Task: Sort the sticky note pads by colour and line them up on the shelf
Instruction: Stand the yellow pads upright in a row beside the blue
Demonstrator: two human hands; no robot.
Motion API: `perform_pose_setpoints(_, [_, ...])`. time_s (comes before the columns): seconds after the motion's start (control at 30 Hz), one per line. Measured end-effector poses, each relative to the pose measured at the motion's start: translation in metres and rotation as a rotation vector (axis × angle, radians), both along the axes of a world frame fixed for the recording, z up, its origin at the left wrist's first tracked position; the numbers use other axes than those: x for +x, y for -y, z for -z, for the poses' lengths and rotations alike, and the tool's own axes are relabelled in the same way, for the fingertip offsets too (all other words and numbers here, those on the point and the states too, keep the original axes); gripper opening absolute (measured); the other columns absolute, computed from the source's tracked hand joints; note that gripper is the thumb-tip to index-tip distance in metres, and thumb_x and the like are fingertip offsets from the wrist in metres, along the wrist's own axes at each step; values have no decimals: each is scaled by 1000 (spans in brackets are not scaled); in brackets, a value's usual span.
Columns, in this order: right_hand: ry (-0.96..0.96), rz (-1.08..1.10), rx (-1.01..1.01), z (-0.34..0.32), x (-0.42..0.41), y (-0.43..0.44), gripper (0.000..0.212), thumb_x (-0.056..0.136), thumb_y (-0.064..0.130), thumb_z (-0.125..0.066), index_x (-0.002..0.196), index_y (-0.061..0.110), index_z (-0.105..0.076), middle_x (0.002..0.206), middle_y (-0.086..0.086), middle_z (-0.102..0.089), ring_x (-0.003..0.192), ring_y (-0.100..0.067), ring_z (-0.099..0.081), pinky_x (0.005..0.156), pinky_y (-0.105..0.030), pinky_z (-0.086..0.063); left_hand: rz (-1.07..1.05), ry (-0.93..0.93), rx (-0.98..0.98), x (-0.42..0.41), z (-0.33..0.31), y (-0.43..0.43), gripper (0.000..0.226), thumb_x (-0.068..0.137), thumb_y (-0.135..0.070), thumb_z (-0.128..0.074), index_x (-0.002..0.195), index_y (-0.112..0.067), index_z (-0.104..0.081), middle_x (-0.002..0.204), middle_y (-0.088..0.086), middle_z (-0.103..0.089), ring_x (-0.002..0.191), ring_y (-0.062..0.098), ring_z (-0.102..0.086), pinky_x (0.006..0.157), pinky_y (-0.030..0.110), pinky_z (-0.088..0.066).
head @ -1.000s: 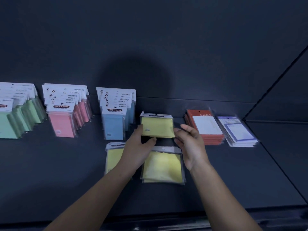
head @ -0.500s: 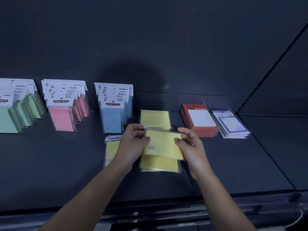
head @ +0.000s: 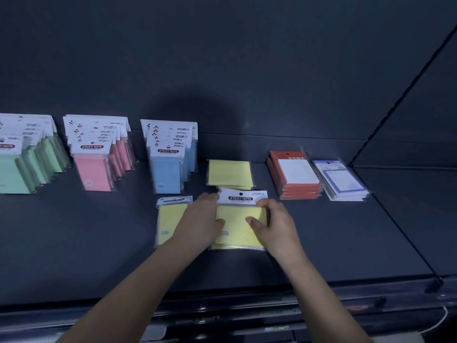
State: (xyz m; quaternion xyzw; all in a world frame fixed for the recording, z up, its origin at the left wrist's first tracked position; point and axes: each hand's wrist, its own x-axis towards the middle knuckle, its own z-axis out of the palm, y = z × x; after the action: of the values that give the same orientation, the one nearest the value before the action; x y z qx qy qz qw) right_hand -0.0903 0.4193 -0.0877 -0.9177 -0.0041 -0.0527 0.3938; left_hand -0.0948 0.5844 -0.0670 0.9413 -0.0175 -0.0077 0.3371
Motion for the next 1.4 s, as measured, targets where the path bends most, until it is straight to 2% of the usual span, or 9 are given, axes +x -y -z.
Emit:
perform_pose_setpoints(0.37, [-163, -29, -4, -3, 6, 3, 48, 78, 30, -74, 119, 17, -53, 108, 5, -38, 98, -12, -46, 82, -17, -35, -9, 21, -17, 9, -1, -4, 35, 83, -14, -64, 117, -14, -55, 118, 3, -57, 103, 16, -53, 79, 20, -37])
perform_pose_setpoints(0.5, [-51, 45, 56, 0, 15, 2, 37, 82, 24, -69, 115, 15, -56, 110, 4, -45, 113, -17, -45, 94, -24, -36, -155, 190, -233, 24, 1, -12, 25, 83, 3, -56, 105, -9, -56, 96, -1, -55, 72, 5, -48, 63, 6, -37])
perform_pose_setpoints(0.67, [-71, 18, 322, -3, 38, -6, 48, 89, 20, -61, 134, 15, -45, 133, 4, -50, 122, -10, -46, 103, -27, -38, -208, 47, -449, 45, 4, -18, 46, 88, 0, -51, 131, -10, -41, 121, -3, -48, 107, 8, -45, 88, 14, -33])
perform_pose_setpoints(0.73, [-149, -14, 457, -3, 48, -11, 54, 90, 20, -59, 140, 17, -38, 134, 7, -47, 122, -5, -43, 101, -22, -35, -166, -68, -514, 52, 6, -17, 52, 89, -1, -49, 137, -16, -37, 116, -13, -50, 103, 1, -46, 86, 15, -35])
perform_pose_setpoints(0.8, [-197, -31, 563, -4, 56, -16, 49, 91, 17, -58, 137, 21, -42, 127, 14, -49, 116, 3, -46, 96, -16, -35, -122, -124, -587, 55, 6, -16, 50, 87, 1, -46, 129, -25, -43, 106, -20, -55, 91, -9, -48, 72, 10, -36])
perform_pose_setpoints(0.97, [-111, -29, 683, -4, 58, -21, 35, 90, 1, -55, 79, 33, -65, 82, 30, -68, 80, 15, -61, 71, -3, -44, -221, -126, -662, 54, 11, -12, 49, 86, -5, -54, 132, -20, -49, 125, -6, -55, 115, 12, -52, 91, 20, -38])
perform_pose_setpoints(1.17, [33, 187, 952, -9, 45, -19, 19, 85, 4, -64, 103, 8, -65, 81, 6, -65, 76, -2, -62, 77, -13, -50, -392, 119, -942, 39, 5, -7, 9, 83, -11, -67, 79, -18, -65, 78, -7, -66, 69, -3, -60, 59, 4, -44])
perform_pose_setpoints(1.27, [32, 208, 1019, -10, 30, -16, 17, 83, 3, -66, 99, 6, -64, 77, 1, -59, 78, -13, -54, 80, -27, -46, -363, 130, -1005, 28, 3, -6, 15, 81, -5, -68, 73, -14, -60, 66, -8, -59, 57, -3, -52, 55, 8, -43])
perform_pose_setpoints(1.4, [38, 157, 844, 1, 9, -5, 22, 80, -2, -67, 88, 18, -62, 76, 2, -57, 63, -4, -52, 63, -14, -45, -215, 120, -804, 8, 8, -8, 19, 77, 2, -69, 75, -15, -60, 66, -9, -55, 58, 0, -49, 56, 11, -42])
